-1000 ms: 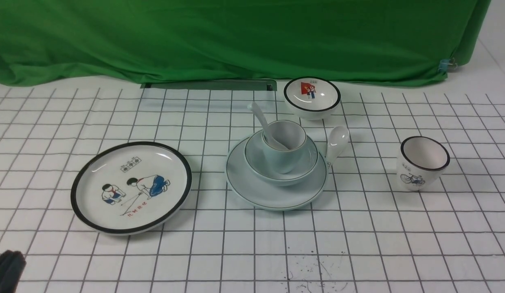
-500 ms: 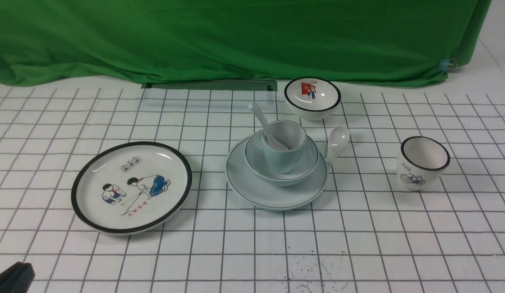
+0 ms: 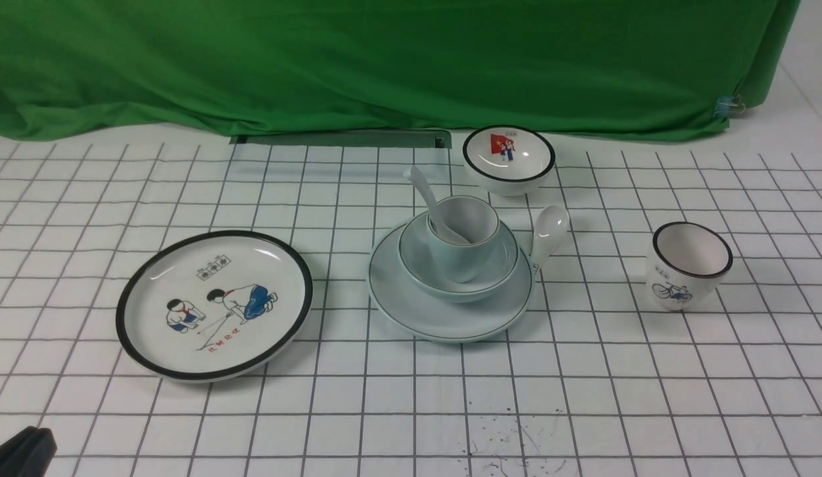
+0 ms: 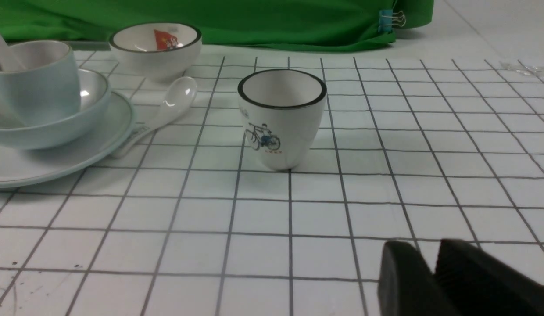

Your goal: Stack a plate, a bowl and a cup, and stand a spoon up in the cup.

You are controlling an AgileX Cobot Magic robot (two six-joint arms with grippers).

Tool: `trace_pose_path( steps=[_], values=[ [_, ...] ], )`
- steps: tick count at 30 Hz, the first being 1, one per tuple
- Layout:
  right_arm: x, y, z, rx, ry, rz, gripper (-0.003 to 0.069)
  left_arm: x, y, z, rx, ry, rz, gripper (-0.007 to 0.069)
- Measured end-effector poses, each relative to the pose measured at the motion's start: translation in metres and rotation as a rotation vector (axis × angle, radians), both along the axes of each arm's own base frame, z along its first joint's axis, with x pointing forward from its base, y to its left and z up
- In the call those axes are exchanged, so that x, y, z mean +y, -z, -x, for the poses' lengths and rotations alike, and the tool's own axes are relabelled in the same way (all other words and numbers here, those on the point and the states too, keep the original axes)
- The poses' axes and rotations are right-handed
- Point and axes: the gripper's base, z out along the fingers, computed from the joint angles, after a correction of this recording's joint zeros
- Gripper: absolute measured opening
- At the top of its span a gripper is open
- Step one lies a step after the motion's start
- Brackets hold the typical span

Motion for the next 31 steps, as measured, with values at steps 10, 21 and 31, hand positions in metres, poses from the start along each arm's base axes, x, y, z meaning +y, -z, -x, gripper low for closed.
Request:
trace_pose_path(
  steps=[10,21,31],
  values=[
    [0.0000,0.0000,0.0000,0.000,0.000,0.000,0.0189,0.0000,0.0000,0.0000,-0.002,0.004,-0.022,-0.0029],
    [0.0000,0.0000,0.0000,0.000,0.000,0.000,0.0220,0.0000,0.0000,0.0000,-0.002,0.004,-0.024,-0.0029],
    [0.0000,0.0000,0.0000,0.000,0.000,0.000,0.0238,0.0000,0.0000,0.0000,-0.002,0.004,-0.024,-0.0029]
  ],
)
